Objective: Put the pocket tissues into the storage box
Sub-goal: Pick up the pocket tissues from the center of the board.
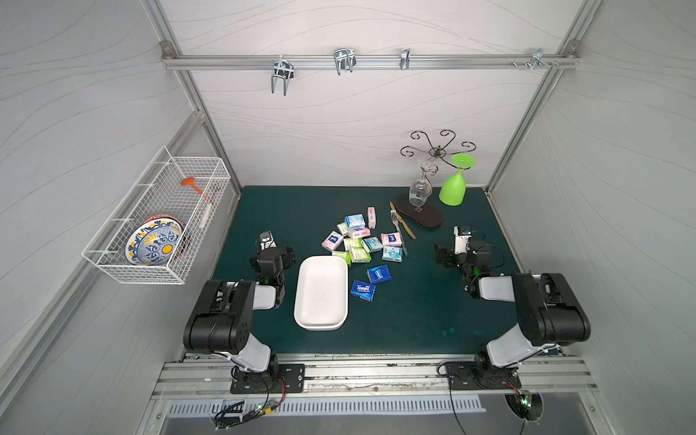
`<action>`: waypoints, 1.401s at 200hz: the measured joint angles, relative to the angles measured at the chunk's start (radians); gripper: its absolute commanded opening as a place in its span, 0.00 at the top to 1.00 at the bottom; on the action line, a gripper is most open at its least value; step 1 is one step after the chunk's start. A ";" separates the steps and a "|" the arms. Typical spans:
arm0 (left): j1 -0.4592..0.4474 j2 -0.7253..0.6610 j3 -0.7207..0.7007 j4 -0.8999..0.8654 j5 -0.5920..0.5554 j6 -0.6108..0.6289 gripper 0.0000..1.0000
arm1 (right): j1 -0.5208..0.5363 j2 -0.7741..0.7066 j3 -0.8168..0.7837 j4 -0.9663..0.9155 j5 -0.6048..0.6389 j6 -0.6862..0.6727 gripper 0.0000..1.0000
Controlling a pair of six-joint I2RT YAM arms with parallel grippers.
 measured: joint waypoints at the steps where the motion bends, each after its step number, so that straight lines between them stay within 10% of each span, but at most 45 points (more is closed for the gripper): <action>1: 0.000 0.000 0.000 0.000 0.000 0.000 0.01 | 0.000 0.000 0.000 0.000 0.000 0.000 0.01; 148: 0.000 0.000 0.000 0.000 0.000 0.000 0.01 | 0.000 0.000 0.000 -0.008 0.001 0.000 0.01; 188: -0.001 -0.003 0.000 -0.005 -0.001 0.000 0.01 | 0.055 -0.058 0.049 -0.145 0.163 0.004 0.01; 233: -0.006 -0.170 0.108 -0.304 -0.033 -0.007 0.01 | 0.073 -0.194 0.369 -0.597 0.323 0.169 0.01; 280: -0.008 -0.312 0.348 -0.770 -0.026 -0.220 0.02 | 0.106 -0.244 0.510 -0.945 0.166 0.346 0.01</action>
